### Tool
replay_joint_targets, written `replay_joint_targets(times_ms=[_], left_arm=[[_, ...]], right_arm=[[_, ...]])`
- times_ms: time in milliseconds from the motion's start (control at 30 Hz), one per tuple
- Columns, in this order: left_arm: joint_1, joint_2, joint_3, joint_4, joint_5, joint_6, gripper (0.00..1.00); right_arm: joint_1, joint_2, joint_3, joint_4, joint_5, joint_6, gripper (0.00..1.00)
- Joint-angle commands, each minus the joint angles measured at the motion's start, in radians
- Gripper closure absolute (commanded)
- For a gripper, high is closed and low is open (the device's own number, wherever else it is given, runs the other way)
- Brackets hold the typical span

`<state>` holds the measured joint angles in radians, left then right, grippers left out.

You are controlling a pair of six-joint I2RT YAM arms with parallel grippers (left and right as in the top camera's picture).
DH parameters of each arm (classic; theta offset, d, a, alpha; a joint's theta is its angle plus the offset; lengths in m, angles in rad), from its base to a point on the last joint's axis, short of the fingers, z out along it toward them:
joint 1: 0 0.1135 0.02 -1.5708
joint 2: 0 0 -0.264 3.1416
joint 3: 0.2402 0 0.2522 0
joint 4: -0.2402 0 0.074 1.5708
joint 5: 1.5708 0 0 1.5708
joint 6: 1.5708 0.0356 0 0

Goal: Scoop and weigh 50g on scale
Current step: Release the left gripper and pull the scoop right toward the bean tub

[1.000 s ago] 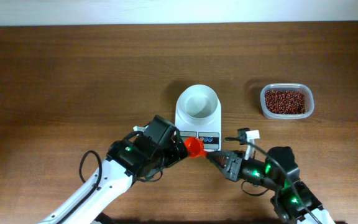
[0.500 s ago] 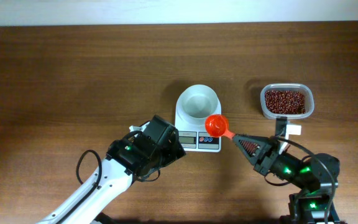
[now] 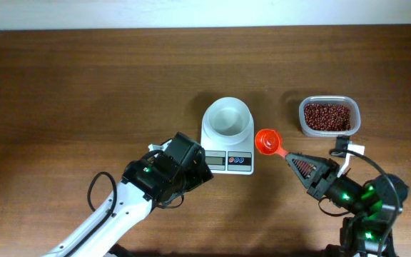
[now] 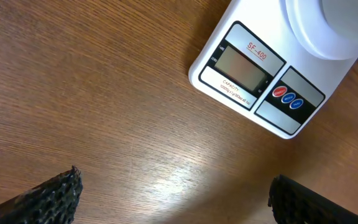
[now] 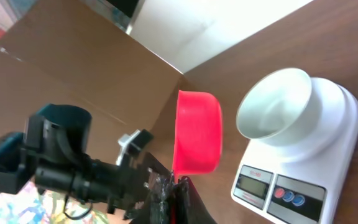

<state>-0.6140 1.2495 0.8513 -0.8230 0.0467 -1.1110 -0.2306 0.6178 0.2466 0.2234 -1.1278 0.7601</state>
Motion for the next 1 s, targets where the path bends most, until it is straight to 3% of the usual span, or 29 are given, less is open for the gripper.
replay_joint_targets(times_ms=[0, 100, 233, 333, 400, 433, 533, 633, 833, 967], left_arm=[[0.003, 0.001, -0.005, -0.001, -0.018, -0.009, 0.01], [0.003, 0.001, -0.005, -0.001, -0.018, -0.008, 0.01], [0.003, 0.001, -0.005, -0.001, -0.018, -0.009, 0.01], [0.003, 0.001, -0.005, -0.001, -0.018, -0.009, 0.01], [0.003, 0.001, -0.005, -0.001, -0.018, -0.008, 0.01], [0.003, 0.001, -0.005, -0.001, -0.018, -0.009, 0.01], [0.003, 0.001, -0.005, -0.001, -0.018, -0.008, 0.01], [0.003, 0.001, -0.005, -0.001, -0.018, -0.008, 0.01], [0.003, 0.001, -0.005, -0.001, -0.018, -0.008, 0.01], [0.003, 0.001, -0.005, -0.001, -0.018, -0.008, 0.01]], right_arm=[[-0.008, -0.005, 0.014, -0.045, 0.018, -0.150, 0.96], [-0.005, -0.005, 0.014, -0.216, 0.094, -0.303, 0.96], [-0.005, -0.005, 0.017, -0.208, 0.094, -0.309, 0.96], [-0.005, -0.002, 0.139, -0.240, 0.186, -0.308, 0.96], [-0.005, 0.001, 0.225, -0.387, 0.190, -0.322, 0.96], [-0.005, 0.001, 0.264, -0.563, 0.213, -0.395, 0.96], [-0.005, 0.001, 0.290, -0.850, 0.282, -0.477, 0.96], [-0.005, 0.001, 0.375, -0.966, 0.288, -0.477, 0.96], [-0.005, 0.001, 0.504, -1.181, 0.418, -0.626, 0.96], [-0.006, 0.001, 0.512, -1.328, 0.415, -0.625, 0.96]])
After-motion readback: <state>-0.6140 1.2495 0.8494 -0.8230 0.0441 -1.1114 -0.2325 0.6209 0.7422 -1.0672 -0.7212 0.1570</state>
